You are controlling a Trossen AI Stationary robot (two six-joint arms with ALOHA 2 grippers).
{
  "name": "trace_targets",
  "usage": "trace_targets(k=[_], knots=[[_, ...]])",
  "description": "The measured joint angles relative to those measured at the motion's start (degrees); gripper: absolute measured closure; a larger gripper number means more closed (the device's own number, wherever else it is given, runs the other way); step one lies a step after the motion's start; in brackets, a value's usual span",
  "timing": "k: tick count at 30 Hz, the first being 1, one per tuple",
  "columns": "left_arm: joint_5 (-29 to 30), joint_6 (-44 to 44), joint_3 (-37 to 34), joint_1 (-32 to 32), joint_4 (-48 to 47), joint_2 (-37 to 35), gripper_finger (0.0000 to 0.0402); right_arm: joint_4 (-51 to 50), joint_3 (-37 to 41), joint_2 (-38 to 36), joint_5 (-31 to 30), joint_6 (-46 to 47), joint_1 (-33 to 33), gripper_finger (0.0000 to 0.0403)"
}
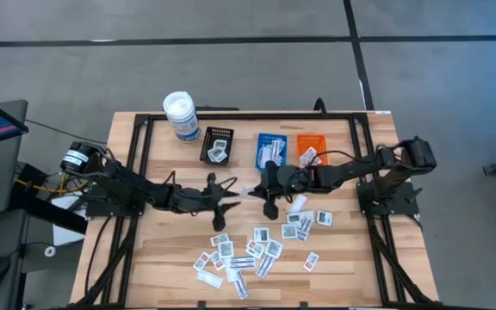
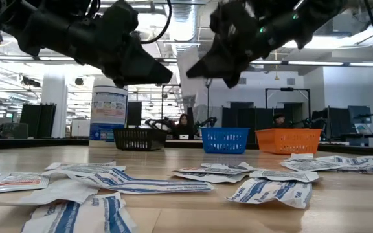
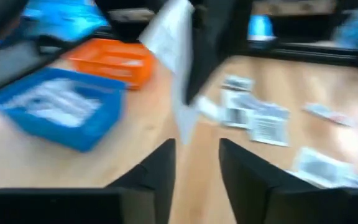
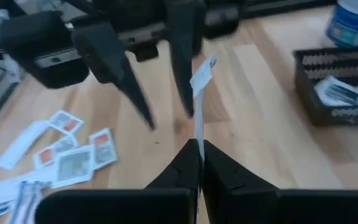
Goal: Pick & Place First Aid Supplies
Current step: Put the blue bandage into the blue bin
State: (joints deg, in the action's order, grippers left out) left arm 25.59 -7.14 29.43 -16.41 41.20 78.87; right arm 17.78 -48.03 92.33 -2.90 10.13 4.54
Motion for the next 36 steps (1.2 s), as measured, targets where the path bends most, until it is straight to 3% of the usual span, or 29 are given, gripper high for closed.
trace_targets(k=[2,6,14,23,32,36], knots=[[-3.63,-0.92,0.00,0.29,0.65,0.00,0.0256,0.79,0.00,-0.13,0.41,-0.08,0.94,0.0402],[-3.83,-0.95,0.00,1.05,2.56,0.00,0.0231,2.83,0.00,0.76,4.34,-1.52,2.28,0.0402],[-7.62,1.64,0.00,1.08,8.69,-0.02,0.0236,3.67,0.04,0.75,4.41,0.26,2.42,0.0402],[-7.64,3.92,0.00,1.14,10.29,-0.02,0.0289,4.06,0.02,0.75,4.41,0.42,2.46,0.0403],[-7.70,3.90,0.02,1.48,12.80,-0.02,0.0392,3.87,0.02,0.75,4.39,0.44,2.46,0.0403],[-7.73,3.90,0.02,2.14,12.89,-0.02,0.0393,3.52,0.02,0.75,4.37,0.44,2.42,0.0403]])
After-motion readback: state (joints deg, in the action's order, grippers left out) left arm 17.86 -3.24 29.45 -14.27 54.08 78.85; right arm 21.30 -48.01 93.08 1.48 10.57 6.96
